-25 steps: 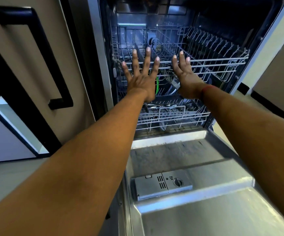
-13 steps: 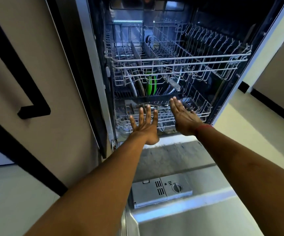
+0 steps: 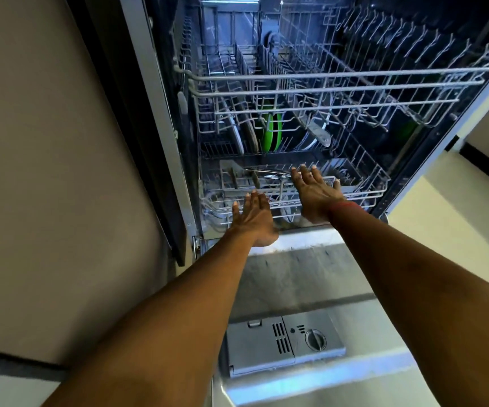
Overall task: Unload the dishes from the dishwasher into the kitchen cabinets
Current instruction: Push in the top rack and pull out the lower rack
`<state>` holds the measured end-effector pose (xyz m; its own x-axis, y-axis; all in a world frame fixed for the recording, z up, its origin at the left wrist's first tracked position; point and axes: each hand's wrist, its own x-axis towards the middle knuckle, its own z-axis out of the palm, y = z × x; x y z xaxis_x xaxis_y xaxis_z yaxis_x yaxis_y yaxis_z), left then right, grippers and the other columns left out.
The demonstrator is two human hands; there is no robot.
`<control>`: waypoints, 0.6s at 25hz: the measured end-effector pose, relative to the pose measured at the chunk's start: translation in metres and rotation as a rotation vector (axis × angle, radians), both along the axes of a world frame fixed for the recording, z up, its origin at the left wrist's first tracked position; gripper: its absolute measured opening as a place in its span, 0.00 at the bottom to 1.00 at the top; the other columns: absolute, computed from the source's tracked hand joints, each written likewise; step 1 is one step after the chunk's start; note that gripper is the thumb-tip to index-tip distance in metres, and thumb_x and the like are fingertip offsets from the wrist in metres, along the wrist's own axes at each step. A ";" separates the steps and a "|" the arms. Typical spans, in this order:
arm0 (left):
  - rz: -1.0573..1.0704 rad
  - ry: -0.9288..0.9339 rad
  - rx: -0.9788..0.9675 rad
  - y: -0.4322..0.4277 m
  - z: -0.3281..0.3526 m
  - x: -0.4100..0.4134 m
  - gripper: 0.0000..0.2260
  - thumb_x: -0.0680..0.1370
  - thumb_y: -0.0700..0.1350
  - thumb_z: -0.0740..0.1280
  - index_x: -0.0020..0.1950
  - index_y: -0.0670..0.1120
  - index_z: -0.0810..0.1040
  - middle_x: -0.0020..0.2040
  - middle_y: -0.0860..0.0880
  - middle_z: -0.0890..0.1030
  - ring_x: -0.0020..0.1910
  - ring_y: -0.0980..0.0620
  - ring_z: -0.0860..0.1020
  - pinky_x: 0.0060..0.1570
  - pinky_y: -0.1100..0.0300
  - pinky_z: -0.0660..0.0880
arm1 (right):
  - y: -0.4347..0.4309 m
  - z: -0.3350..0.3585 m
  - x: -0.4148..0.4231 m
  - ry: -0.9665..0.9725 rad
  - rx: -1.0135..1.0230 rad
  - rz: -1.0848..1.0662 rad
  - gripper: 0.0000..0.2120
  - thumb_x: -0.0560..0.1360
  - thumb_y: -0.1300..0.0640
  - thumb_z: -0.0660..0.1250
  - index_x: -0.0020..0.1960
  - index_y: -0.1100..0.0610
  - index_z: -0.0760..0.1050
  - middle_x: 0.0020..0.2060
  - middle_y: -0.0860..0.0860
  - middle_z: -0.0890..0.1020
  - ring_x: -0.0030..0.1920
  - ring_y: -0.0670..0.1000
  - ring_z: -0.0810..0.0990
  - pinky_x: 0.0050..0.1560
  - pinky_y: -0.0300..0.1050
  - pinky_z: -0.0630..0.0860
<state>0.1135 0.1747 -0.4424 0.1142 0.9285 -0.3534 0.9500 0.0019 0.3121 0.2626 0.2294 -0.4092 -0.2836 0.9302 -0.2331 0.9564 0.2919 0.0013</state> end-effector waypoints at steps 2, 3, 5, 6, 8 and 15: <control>0.003 0.059 -0.056 0.005 -0.008 -0.007 0.41 0.79 0.51 0.61 0.76 0.42 0.33 0.76 0.43 0.31 0.75 0.43 0.31 0.73 0.41 0.34 | 0.005 -0.005 -0.003 -0.007 -0.064 -0.004 0.45 0.75 0.65 0.61 0.78 0.48 0.35 0.77 0.50 0.35 0.77 0.55 0.34 0.71 0.71 0.43; 0.003 0.090 -0.078 0.005 -0.012 -0.011 0.41 0.79 0.51 0.61 0.76 0.42 0.32 0.76 0.43 0.29 0.74 0.43 0.30 0.72 0.40 0.33 | 0.005 -0.009 -0.001 0.009 -0.084 -0.009 0.45 0.75 0.63 0.62 0.78 0.46 0.35 0.77 0.49 0.34 0.76 0.55 0.33 0.71 0.72 0.42; 0.007 0.133 -0.088 0.006 -0.020 -0.015 0.41 0.79 0.50 0.61 0.76 0.44 0.31 0.75 0.45 0.27 0.73 0.44 0.28 0.69 0.38 0.30 | 0.005 -0.014 0.002 0.063 -0.094 -0.019 0.45 0.75 0.62 0.63 0.78 0.45 0.35 0.77 0.47 0.35 0.76 0.54 0.33 0.71 0.73 0.42; 0.009 0.144 -0.078 0.005 -0.022 -0.016 0.41 0.79 0.50 0.61 0.76 0.44 0.32 0.75 0.45 0.27 0.73 0.44 0.28 0.68 0.38 0.29 | 0.005 -0.016 0.002 0.096 -0.090 -0.028 0.45 0.74 0.63 0.64 0.78 0.45 0.36 0.77 0.47 0.36 0.76 0.54 0.33 0.70 0.73 0.42; 0.014 0.146 -0.047 0.004 -0.026 -0.015 0.41 0.78 0.50 0.61 0.77 0.44 0.32 0.76 0.46 0.31 0.75 0.44 0.31 0.69 0.38 0.30 | 0.002 -0.020 0.001 0.145 -0.068 -0.040 0.46 0.73 0.64 0.64 0.78 0.44 0.38 0.78 0.47 0.37 0.77 0.54 0.34 0.71 0.72 0.43; 0.026 0.128 0.022 -0.034 -0.033 -0.004 0.44 0.77 0.55 0.66 0.78 0.45 0.35 0.78 0.45 0.37 0.77 0.42 0.37 0.71 0.38 0.33 | -0.033 -0.017 0.015 0.163 -0.079 -0.055 0.44 0.72 0.69 0.59 0.78 0.43 0.42 0.78 0.47 0.41 0.77 0.53 0.37 0.71 0.72 0.45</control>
